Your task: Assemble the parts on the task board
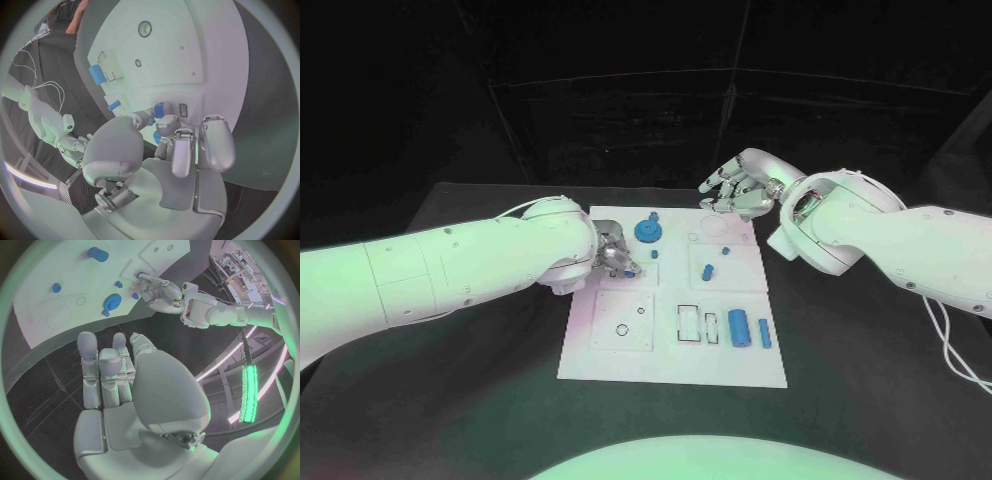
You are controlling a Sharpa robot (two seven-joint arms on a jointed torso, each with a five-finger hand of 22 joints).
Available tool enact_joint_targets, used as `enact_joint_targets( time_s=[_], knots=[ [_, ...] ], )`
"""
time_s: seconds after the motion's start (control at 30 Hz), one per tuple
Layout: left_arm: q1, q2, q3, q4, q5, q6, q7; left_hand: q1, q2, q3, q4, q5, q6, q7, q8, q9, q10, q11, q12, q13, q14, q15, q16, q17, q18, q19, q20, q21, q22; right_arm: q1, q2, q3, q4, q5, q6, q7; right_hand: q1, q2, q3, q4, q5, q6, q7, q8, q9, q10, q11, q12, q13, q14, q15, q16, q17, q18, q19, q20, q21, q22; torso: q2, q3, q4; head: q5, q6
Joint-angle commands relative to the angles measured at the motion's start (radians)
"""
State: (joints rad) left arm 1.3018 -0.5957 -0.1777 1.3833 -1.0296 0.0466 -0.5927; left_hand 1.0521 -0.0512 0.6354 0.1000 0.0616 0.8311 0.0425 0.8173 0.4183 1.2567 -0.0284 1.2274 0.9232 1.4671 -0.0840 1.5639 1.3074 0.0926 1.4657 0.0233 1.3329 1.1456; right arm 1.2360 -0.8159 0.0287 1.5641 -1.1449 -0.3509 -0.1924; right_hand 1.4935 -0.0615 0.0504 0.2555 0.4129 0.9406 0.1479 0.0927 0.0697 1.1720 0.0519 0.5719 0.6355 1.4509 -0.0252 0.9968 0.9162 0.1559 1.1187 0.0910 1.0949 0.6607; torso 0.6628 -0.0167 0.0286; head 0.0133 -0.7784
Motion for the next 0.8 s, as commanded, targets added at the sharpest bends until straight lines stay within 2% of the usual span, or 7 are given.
enact_joint_targets(
  time_s=[0.03, 0.4, 0.53, 0.67, 0.8],
  knots=[
    [-0.002, 0.006, -0.002, -0.011, 0.021, 0.041, -0.020, -0.015, 0.002, 0.046, -0.044, 0.003, 0.011, -0.002, 0.005, 0.001, 0.009, -0.003, 0.005, 0.001, 0.104, -0.010, 0.007, 0.263, -0.015, 0.010, -0.009, 0.004, 0.002, 0.002, 0.002, 0.000, 0.000, -0.004, 0.004, 0.006, 0.000, -0.009, -0.001, 0.006, 0.007, 0.010, 0.000, 0.001, 0.000, 0.004, 0.001, -0.005, -0.002, 0.004, 0.001, -0.007, -0.001, 0.005, 0.000, -0.006, -0.003, -0.001, 0.000, 0.0000, 0.0001, 0.002, -0.001],
    [-0.001, 0.024, -0.002, -0.034, 0.043, 0.064, -0.026, -0.044, 0.014, 0.020, -0.016, 0.003, 0.026, -0.008, 0.010, 0.002, 0.019, -0.008, 0.013, 0.010, 0.104, -0.013, 0.007, 0.263, -0.017, 0.013, -0.012, 0.010, 0.014, 0.001, 0.006, 0.000, -0.004, -0.004, 0.006, 0.009, -0.001, -0.009, -0.001, 0.007, 0.008, 0.010, 0.000, 0.001, 0.000, 0.004, 0.001, -0.005, -0.002, 0.004, 0.001, -0.007, 0.000, 0.005, 0.000, -0.006, -0.004, -0.002, 0.000, -0.0001, -0.0009, 0.000, -0.001],
    [-0.001, 0.026, -0.002, -0.038, 0.046, 0.066, -0.026, -0.053, 0.026, 0.018, -0.003, 0.004, 0.030, -0.009, 0.009, 0.001, 0.021, -0.009, 0.014, 0.013, 0.104, -0.014, 0.007, 0.263, -0.017, 0.013, -0.013, 0.011, 0.015, 0.001, 0.006, 0.000, -0.005, -0.004, 0.006, 0.009, -0.001, -0.009, -0.001, 0.007, 0.008, 0.010, 0.000, 0.001, 0.000, 0.004, 0.001, -0.005, -0.002, 0.004, 0.001, -0.007, 0.000, 0.005, 0.000, -0.006, -0.004, -0.002, 0.000, -0.0004, 0.0009, -0.002, -0.002],
    [-0.001, 0.028, -0.002, -0.040, 0.047, 0.071, -0.027, -0.062, 0.024, 0.011, 0.004, 0.003, 0.033, -0.009, 0.009, 0.001, 0.024, -0.009, 0.016, 0.016, 0.104, -0.015, 0.007, 0.263, -0.018, 0.014, -0.014, 0.012, 0.017, 0.001, 0.007, -0.001, -0.005, -0.004, 0.007, 0.010, -0.001, -0.009, -0.001, 0.007, 0.008, 0.010, 0.000, 0.001, 0.000, 0.004, 0.001, -0.005, -0.002, 0.004, 0.001, -0.007, 0.000, 0.005, 0.000, -0.006, -0.004, -0.002, 0.000, -0.0001, 0.0007, -0.002, -0.002],
    [-0.001, 0.028, -0.002, -0.042, 0.048, 0.070, -0.027, -0.090, 0.021, -0.009, 0.030, 0.003, 0.040, -0.010, 0.009, 0.000, 0.028, -0.010, 0.019, 0.021, 0.104, -0.015, 0.007, 0.263, -0.018, 0.014, -0.014, 0.013, 0.021, 0.001, 0.008, -0.001, -0.006, -0.004, 0.007, 0.010, -0.001, -0.009, -0.001, 0.007, 0.008, 0.010, 0.000, 0.001, 0.000, 0.004, 0.001, -0.005, -0.002, 0.004, 0.001, -0.007, 0.000, 0.005, 0.000, -0.006, -0.004, -0.002, 0.000, -0.0005, 0.0010, -0.003, -0.002]
  ],
)
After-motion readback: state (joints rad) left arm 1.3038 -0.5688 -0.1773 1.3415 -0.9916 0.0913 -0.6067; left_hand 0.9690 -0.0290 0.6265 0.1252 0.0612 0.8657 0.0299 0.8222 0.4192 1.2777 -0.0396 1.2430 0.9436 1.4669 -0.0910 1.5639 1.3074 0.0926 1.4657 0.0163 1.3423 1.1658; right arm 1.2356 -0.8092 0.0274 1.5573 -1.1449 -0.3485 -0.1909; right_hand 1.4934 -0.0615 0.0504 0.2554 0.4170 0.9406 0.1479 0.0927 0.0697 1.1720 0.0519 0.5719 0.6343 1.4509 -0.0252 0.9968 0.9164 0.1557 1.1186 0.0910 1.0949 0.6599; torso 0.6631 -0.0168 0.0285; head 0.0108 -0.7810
